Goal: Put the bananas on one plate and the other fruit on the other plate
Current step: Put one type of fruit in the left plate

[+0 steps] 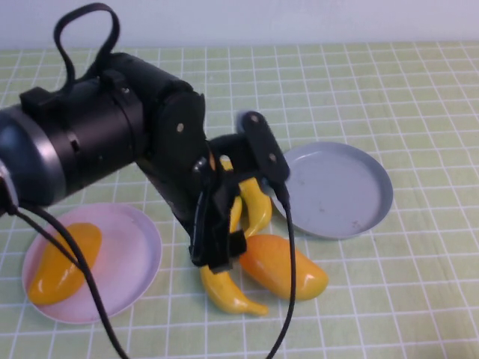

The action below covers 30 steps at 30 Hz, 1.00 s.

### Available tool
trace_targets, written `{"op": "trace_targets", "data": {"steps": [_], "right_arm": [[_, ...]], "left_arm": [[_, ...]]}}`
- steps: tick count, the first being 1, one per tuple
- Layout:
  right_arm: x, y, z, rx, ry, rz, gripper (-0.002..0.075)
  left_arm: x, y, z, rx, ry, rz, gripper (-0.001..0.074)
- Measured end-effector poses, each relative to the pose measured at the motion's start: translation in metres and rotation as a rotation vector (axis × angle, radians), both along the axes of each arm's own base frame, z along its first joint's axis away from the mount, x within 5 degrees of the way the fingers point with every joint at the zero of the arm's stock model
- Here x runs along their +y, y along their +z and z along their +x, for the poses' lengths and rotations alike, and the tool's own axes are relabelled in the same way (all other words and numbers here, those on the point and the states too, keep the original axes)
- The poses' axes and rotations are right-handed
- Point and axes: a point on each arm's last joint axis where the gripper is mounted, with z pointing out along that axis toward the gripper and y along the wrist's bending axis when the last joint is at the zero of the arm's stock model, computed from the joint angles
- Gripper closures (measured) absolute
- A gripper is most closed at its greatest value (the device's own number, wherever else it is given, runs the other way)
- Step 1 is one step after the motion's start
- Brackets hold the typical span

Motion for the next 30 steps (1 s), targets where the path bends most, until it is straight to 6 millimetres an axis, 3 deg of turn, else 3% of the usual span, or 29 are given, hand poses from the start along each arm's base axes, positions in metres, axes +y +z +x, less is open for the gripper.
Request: {"op": "trace_targets", "data": {"steps": [4,12,21,30], "right_arm": [[0.0,0.0,0.0,0.0,0.0,0.0,0.0743],[0.0,0.0,0.0,0.0,0.0,0.0,0.0743],[0.0,0.0,0.0,0.0,0.0,0.0,0.0743],[0.0,0.0,0.0,0.0,0.0,0.0,0.0743]], "left_arm": [[-0.023,0.002,-0.016,-0.087,-0.338,0.013,0.0167],[-0.04,-0.004,-0.021,-0.164,-0.623,0.02,0.0175],[-0.055,-0.04,-0.013,-0.119,-0.813,0.054,0.0207],[-0.069,-0.05,-0.015,-0.114,-0.886,-0.055,0.0214]]}}
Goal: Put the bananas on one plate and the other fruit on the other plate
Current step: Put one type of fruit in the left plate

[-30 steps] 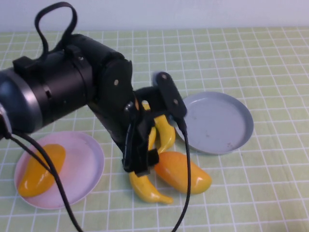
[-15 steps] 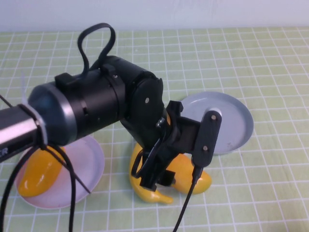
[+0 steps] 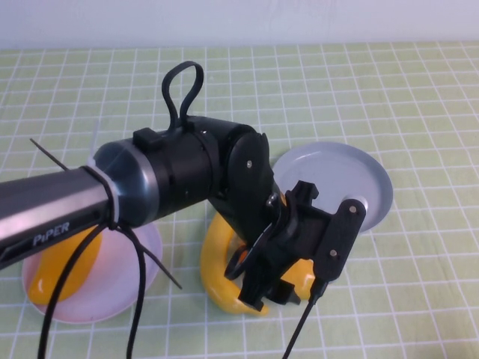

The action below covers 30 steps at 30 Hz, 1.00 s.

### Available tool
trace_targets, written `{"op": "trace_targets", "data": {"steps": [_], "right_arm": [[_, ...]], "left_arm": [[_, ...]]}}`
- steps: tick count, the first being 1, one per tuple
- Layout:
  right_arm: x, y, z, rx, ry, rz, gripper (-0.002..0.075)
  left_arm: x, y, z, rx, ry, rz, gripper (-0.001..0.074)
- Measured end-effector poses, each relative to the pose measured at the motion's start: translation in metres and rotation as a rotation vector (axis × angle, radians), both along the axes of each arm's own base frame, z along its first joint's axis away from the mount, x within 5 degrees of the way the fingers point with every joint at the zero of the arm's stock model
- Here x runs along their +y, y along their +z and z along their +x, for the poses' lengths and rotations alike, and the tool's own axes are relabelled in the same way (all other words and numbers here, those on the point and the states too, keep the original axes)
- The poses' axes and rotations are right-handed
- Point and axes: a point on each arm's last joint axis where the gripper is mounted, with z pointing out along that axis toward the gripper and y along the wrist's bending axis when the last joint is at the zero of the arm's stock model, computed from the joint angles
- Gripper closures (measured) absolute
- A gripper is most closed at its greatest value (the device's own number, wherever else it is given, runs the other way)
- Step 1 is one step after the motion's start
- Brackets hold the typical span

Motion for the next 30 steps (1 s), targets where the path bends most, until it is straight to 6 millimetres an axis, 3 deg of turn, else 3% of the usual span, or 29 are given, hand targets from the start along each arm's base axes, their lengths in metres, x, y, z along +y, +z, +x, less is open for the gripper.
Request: {"op": "trace_targets", "data": {"steps": [8,15,30], "right_arm": [[0.0,0.0,0.0,0.0,0.0,0.0,0.0743],[0.0,0.0,0.0,0.0,0.0,0.0,0.0743],[0.0,0.0,0.0,0.0,0.0,0.0,0.0743]], "left_arm": [[-0.004,-0.005,0.002,0.01,0.01,-0.021,0.0155],[-0.003,-0.009,0.004,-0.012,-0.005,0.009,0.0146],[-0.009,-0.044,0.016,-0.037,-0.018,0.078,0.0144]]}}
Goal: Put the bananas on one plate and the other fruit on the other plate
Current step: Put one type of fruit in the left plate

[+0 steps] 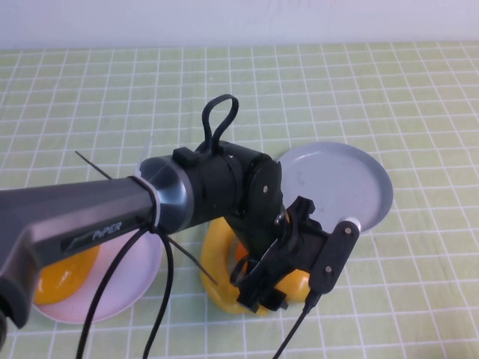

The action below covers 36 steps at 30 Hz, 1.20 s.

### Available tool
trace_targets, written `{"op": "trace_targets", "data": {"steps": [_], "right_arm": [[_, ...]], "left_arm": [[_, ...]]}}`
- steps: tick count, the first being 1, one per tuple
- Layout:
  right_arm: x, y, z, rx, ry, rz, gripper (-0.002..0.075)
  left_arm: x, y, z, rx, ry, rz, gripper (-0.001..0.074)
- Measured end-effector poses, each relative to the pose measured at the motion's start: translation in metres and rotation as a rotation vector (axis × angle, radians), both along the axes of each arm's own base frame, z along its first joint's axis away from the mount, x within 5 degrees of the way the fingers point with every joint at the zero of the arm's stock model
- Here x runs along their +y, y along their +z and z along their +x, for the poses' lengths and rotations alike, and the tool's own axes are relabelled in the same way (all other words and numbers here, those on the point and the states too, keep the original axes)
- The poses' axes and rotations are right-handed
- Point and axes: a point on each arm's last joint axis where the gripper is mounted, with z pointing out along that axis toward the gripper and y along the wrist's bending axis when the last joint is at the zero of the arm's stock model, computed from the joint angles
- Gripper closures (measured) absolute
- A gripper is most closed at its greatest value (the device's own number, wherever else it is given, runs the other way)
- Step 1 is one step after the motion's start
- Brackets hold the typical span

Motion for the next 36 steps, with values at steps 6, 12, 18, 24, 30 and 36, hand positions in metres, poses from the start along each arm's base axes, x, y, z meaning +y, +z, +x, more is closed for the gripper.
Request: {"op": "trace_targets", "data": {"steps": [6,12,18,24,30,36], "right_arm": [[0.0,0.0,0.0,0.0,0.0,0.0,0.0743],[0.0,0.0,0.0,0.0,0.0,0.0,0.0743],[0.0,0.0,0.0,0.0,0.0,0.0,0.0743],[0.0,0.0,0.0,0.0,0.0,0.0,0.0743],[0.0,0.0,0.0,0.0,0.0,0.0,0.0743],[0.0,0.0,0.0,0.0,0.0,0.0,0.0743]], "left_arm": [[0.0,-0.007,0.003,-0.016,-0.014,0.026,0.0166],[0.0,-0.007,0.003,-0.016,-0.014,0.026,0.0199],[0.001,-0.007,0.002,-0.012,-0.016,0.031,0.0199],[-0.002,0.014,0.002,-0.021,0.019,-0.024,0.0199],[-0.011,0.064,0.006,0.029,0.264,-0.2,0.0199],[-0.004,0.093,0.006,0.17,0.678,-0.232,0.0199]]}}
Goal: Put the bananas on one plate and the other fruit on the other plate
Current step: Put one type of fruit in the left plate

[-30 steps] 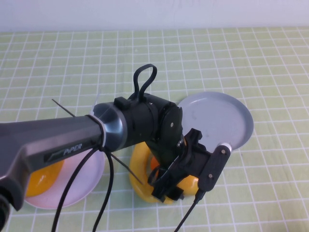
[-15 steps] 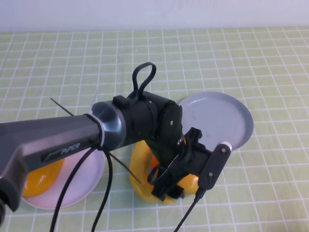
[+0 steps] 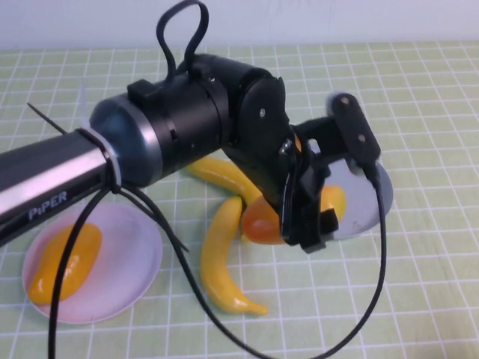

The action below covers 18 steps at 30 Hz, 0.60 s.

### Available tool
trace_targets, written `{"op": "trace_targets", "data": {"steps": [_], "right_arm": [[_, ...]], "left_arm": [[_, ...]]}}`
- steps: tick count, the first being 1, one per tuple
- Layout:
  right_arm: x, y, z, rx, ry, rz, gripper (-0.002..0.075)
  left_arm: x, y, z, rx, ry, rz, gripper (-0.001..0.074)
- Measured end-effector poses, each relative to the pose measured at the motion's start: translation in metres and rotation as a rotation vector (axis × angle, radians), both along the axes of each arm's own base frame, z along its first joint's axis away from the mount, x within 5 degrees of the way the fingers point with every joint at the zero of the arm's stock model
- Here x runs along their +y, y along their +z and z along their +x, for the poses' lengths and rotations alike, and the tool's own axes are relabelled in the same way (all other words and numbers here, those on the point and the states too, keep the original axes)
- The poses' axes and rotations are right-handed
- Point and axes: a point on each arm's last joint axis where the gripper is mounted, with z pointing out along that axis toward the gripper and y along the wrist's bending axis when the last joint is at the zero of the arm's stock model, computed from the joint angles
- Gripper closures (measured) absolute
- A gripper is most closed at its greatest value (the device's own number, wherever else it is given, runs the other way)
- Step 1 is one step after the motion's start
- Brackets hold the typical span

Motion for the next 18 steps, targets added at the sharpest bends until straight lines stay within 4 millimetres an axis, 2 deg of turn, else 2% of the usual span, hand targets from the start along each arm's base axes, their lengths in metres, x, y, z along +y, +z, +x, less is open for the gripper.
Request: {"op": "trace_targets", "data": {"steps": [4,7,11,14,18], "right_arm": [[0.0,0.0,0.0,0.0,0.0,0.0,0.0743],[0.0,0.0,0.0,0.0,0.0,0.0,0.0743],[0.0,0.0,0.0,0.0,0.0,0.0,0.0743],[0.0,0.0,0.0,0.0,0.0,0.0,0.0743],[0.0,0.0,0.0,0.0,0.0,0.0,0.0743]], "left_arm": [[0.01,0.004,0.003,0.091,0.292,0.043,0.0199],[0.022,0.001,0.005,0.114,0.471,0.138,0.0199],[0.04,0.001,0.009,0.055,0.622,0.284,0.0199],[0.05,0.005,0.013,0.025,0.697,0.291,0.0199],[0.076,0.011,0.019,0.032,0.785,0.279,0.0199]]}}
